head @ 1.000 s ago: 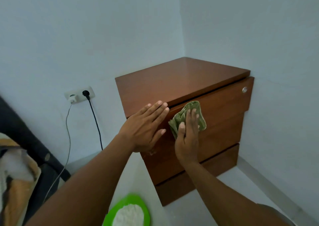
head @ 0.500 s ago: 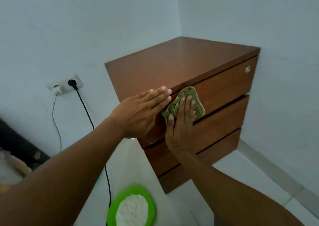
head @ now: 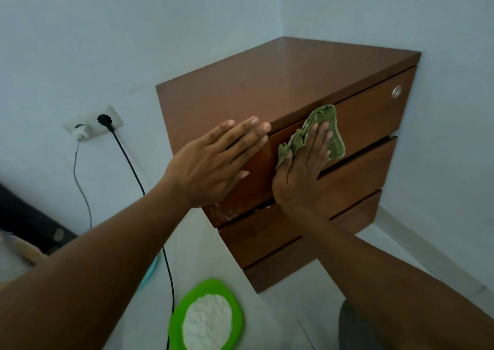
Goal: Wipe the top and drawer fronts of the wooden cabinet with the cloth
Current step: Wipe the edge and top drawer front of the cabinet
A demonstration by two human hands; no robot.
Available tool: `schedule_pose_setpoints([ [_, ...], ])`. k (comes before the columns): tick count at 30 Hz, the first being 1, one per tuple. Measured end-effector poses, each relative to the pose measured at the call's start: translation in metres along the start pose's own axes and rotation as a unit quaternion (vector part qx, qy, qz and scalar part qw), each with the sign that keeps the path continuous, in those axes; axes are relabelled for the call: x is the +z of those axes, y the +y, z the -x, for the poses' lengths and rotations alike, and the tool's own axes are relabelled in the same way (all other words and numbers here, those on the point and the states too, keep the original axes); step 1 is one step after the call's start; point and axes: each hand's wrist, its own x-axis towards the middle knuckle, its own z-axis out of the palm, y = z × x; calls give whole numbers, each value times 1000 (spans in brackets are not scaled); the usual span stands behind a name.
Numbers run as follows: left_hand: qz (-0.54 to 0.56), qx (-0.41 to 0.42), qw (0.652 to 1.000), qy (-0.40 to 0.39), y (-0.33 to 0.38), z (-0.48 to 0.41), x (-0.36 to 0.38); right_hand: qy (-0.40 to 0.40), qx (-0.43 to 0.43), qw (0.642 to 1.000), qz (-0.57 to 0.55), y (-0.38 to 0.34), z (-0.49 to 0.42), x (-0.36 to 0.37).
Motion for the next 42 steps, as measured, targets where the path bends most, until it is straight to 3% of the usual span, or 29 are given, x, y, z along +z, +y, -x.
schedule_pose_setpoints([
  [12, -4, 48, 999, -12, 2, -72, -2, 88, 50, 995, -12, 68, -70, -16],
  [15, -7, 45, 999, -8, 4, -70, -2, 111, 102, 987, -49, 85, -92, -22],
  [19, -10, 34, 999, -16, 9, -70, -5, 146, 245, 950, -127, 107, -122, -35],
  [23, -9, 32, 999, -2, 9, -70, -4, 173, 263, 942, -116, 103, -129, -56],
  [26, -9, 34, 999, 11, 9, -70, -1, 157, 213, 950, -168, 69, -104, -69],
  [30, -18, 31, 999, 26, 8, -68, 3, 67, 113, 956, -263, 24, -41, -63],
  [34, -16, 24, 999, 31, 8, -58, 0, 1, 69, 950, -305, 10, 27, -50],
  [38, -23, 20, 999, 21, -6, -2, 0, -64, 17, 956, -285, -21, 80, -22],
  [42, -41, 10, 999, 20, -8, 23, 2, -136, -80, 975, -157, -50, 114, 4],
])
